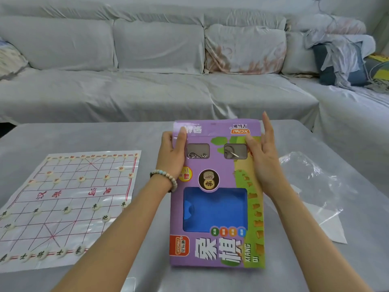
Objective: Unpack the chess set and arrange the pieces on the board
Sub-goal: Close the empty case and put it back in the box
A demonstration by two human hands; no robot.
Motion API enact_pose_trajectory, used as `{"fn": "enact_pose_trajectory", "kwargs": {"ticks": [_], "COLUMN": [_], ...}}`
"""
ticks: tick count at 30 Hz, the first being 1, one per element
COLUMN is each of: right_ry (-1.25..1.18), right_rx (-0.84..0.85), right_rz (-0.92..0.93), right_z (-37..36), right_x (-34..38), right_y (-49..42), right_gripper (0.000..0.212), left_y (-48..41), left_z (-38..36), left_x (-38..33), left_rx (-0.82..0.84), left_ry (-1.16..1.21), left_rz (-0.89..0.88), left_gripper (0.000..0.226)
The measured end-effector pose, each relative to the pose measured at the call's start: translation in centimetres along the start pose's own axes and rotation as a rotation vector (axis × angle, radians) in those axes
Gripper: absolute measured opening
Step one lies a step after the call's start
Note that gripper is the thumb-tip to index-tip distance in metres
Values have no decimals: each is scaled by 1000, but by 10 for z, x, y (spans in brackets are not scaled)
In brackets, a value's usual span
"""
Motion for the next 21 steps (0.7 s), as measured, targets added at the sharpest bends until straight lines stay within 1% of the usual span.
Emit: {"fn": "enact_pose_trajectory", "kwargs": {"ticks": [2,4,6,7,11,14,16,21], "right_ry": [19,20,22,30,19,0,-16,-7], "right_rx": [-5,-58,-127,-154,-204,-198,-203,-183], "right_rz": [33,40,31,30,23,20,20,91], "right_z": [-1,4,11,13,15,14,13,10], "right_x": [4,9,13,13,12,13,14,21], "right_y": [-3,-5,-6,-6,-4,-3,-2,3], "right_gripper": [43,26,10,9,16,19,20,14], "left_y": [0,3,7,7,2,-3,-2,6], "left_z": [0,-2,-4,-4,-1,0,1,4], "left_x": [-10,-19,-26,-28,-27,-17,-16,-28], "left_rx": [14,59,72,64,-13,-45,-49,-66], "left_ry": [61,146,182,177,155,146,158,181], "left_rz": [-49,-90,-128,-146,-154,-89,-85,-190], "left_gripper": [31,33,33,32,18,18,17,7]}}
Point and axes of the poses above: each hand's wrist, its own y-axis away from the middle knuckle, its own z-axis out of the back of the hand, x = y × z, the point moved 7 cm from there along -y, towards the middle knuckle, and after that the axes turned 4 degrees about -y, right-handed, at the moved point
